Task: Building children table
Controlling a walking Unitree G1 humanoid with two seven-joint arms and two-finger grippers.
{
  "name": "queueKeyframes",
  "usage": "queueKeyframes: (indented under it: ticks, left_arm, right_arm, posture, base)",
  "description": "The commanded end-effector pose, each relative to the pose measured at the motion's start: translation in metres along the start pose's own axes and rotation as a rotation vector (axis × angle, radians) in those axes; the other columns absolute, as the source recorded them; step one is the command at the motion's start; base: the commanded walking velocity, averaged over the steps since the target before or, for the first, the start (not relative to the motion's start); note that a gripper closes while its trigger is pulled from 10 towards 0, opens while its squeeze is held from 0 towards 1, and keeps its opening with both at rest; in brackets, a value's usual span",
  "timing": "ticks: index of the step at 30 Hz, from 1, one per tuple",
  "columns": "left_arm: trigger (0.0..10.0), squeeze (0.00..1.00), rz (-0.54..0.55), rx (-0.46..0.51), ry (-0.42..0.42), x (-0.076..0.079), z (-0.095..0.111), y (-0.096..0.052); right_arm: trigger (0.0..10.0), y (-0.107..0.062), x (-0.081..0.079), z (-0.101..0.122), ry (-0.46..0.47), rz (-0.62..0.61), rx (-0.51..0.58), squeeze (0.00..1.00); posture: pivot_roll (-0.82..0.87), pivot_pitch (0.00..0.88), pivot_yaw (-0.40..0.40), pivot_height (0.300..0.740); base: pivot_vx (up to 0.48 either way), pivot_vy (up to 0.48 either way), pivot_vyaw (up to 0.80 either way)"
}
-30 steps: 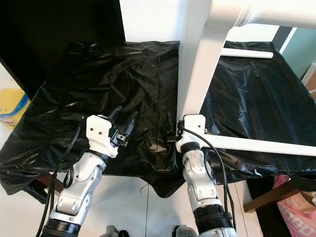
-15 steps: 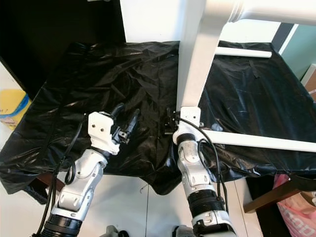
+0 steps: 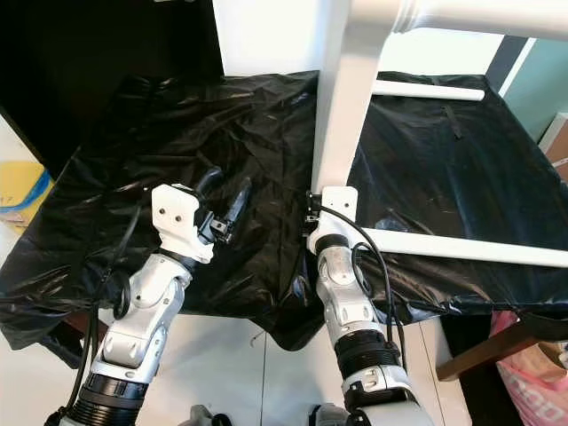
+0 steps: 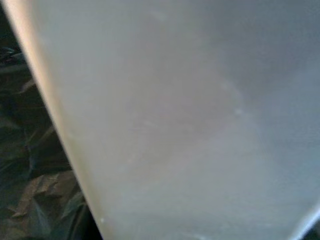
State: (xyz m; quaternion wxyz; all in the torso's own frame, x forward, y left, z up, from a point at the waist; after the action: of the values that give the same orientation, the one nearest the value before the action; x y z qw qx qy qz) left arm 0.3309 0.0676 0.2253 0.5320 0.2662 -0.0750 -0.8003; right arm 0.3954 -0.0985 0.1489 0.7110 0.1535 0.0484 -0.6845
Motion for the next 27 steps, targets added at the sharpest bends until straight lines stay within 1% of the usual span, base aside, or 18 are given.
queueKeyframes:
  ticks: [1,2,4,5,7,9,11,12,14,15,17,18,19,20,22,23,26,27]
  left_arm:
    - [10.0,0.00,0.027,-0.002,0.004,-0.009,0.001,0.000]
    - [10.0,0.00,0.027,-0.002,0.004,-0.009,0.001,0.000]
    - [10.0,0.00,0.063,0.010,-0.016,-0.019,0.006,0.001]
    - [10.0,0.00,0.063,0.010,-0.016,-0.019,0.006,0.001]
    - [10.0,0.00,0.079,0.026,-0.026,-0.025,0.012,0.001]
    - [10.0,0.00,0.079,0.026,-0.026,-0.025,0.012,0.001]
    - [10.0,0.00,0.028,0.065,-0.060,-0.018,0.025,0.001]
    - [10.0,0.00,0.028,0.065,-0.060,-0.018,0.025,0.001]
    - [10.0,0.00,-0.080,0.086,-0.104,0.001,0.036,-0.002]
    - [10.0,0.00,-0.080,0.086,-0.104,0.001,0.036,-0.002]
    - [10.0,0.00,-0.201,0.083,-0.128,0.023,0.043,-0.008]
    - [10.0,0.00,-0.201,0.083,-0.128,0.023,0.043,-0.008]
    - [10.0,0.00,-0.240,0.083,-0.136,0.030,0.046,-0.010]
    - [10.0,0.00,-0.240,0.083,-0.136,0.030,0.046,-0.010]
    - [10.0,0.00,-0.274,0.086,-0.155,0.035,0.052,-0.012]
    - [10.0,0.00,-0.274,0.086,-0.155,0.035,0.052,-0.012]
    - [10.0,0.00,-0.296,0.088,-0.183,0.036,0.059,-0.013]
    - [10.0,0.00,-0.312,0.084,-0.190,0.037,0.061,-0.015]
  right_arm:
    - [0.0,-0.005,-0.027,-0.008,-0.006,0.122,-0.027,0.00]
    - [0.0,-0.005,-0.027,-0.008,-0.006,0.122,-0.027,0.00]
    - [0.0,-0.009,-0.040,-0.008,0.009,0.187,-0.023,0.00]
    - [0.0,-0.009,-0.040,-0.008,0.009,0.187,-0.023,0.00]
    - [0.0,-0.013,-0.050,-0.008,0.024,0.243,-0.021,0.00]
    - [0.0,-0.013,-0.050,-0.008,0.024,0.243,-0.021,0.00]
    - [0.0,-0.020,-0.070,-0.009,0.063,0.338,-0.027,0.00]
    - [0.0,-0.020,-0.070,-0.009,0.063,0.338,-0.027,0.00]
    - [0.0,-0.030,-0.094,-0.010,0.093,0.456,-0.038,0.00]
    - [0.0,-0.030,-0.094,-0.010,0.093,0.456,-0.038,0.00]
    - [0.0,-0.039,-0.112,-0.012,0.108,0.542,-0.052,0.00]
    - [0.0,-0.039,-0.112,-0.012,0.108,0.542,-0.052,0.00]
    - [0.0,-0.043,-0.119,-0.014,0.112,0.575,-0.059,0.00]
    - [0.0,-0.043,-0.119,-0.014,0.112,0.575,-0.059,0.00]
    - [0.0,-0.049,-0.130,-0.016,0.125,0.625,-0.070,0.00]
    - [0.0,-0.049,-0.130,-0.016,0.125,0.625,-0.070,0.00]
    - [0.0,-0.053,-0.139,-0.016,0.125,0.666,-0.073,0.00]
    - [5.5,-0.053,-0.140,-0.016,0.126,0.669,-0.073,0.00]
  posture:
    - [-0.08,0.101,-0.012,0.740]
    - [-0.08,0.101,-0.012,0.740]
    - [-0.08,0.105,-0.016,0.740]
    - [-0.08,0.105,-0.016,0.740]
    - [-0.08,0.109,-0.018,0.740]
    - [-0.08,0.109,-0.018,0.740]
    - [-0.08,0.110,-0.020,0.740]
    - [-0.08,0.110,-0.020,0.740]
    - [-0.07,0.109,-0.023,0.740]
    - [-0.07,0.109,-0.023,0.740]
    - [-0.07,0.108,-0.027,0.740]
    - [-0.07,0.108,-0.027,0.740]
    - [-0.06,0.107,-0.029,0.740]
    - [-0.06,0.107,-0.029,0.740]
    - [-0.05,0.108,-0.035,0.740]
    - [-0.05,0.108,-0.035,0.740]
    - [-0.04,0.107,-0.042,0.740]
    - [-0.04,0.106,-0.044,0.740]
  base:
    - [0.000,0.000,0.00]
    - [0.000,0.000,0.00]
    - [0.000,0.000,0.00]
    - [0.000,0.000,0.00]
    - [0.000,0.000,0.00]
    - [0.000,0.000,0.00]
    - [0.000,0.000,0.00]
    - [0.000,0.000,0.00]
    - [0.000,0.000,0.00]
    - [0.000,0.000,0.00]
    - [0.000,0.000,0.00]
    - [0.000,0.000,0.00]
    - [0.000,0.000,0.00]
    - [0.000,0.000,0.00]
    - [0.000,0.000,0.00]
    - [0.000,0.000,0.00]
    - [0.000,0.000,0.00]
    - [0.000,0.000,0.00]
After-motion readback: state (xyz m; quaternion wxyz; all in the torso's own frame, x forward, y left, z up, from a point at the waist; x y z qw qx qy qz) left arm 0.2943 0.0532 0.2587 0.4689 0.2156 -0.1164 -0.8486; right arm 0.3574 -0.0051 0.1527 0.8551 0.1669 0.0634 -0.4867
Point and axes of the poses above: a point about 5 cm out from each wrist's last joint towards the gripper, its own y axis pointing out of the wrist towards the gripper, its own z axis along the axis of the wrist's last joint, x = y × z, the point moved 6 cm from there along y, pointing out of the wrist towards the gripper, and after that the axes turned 13 degrees about y, right-handed, at the moved point
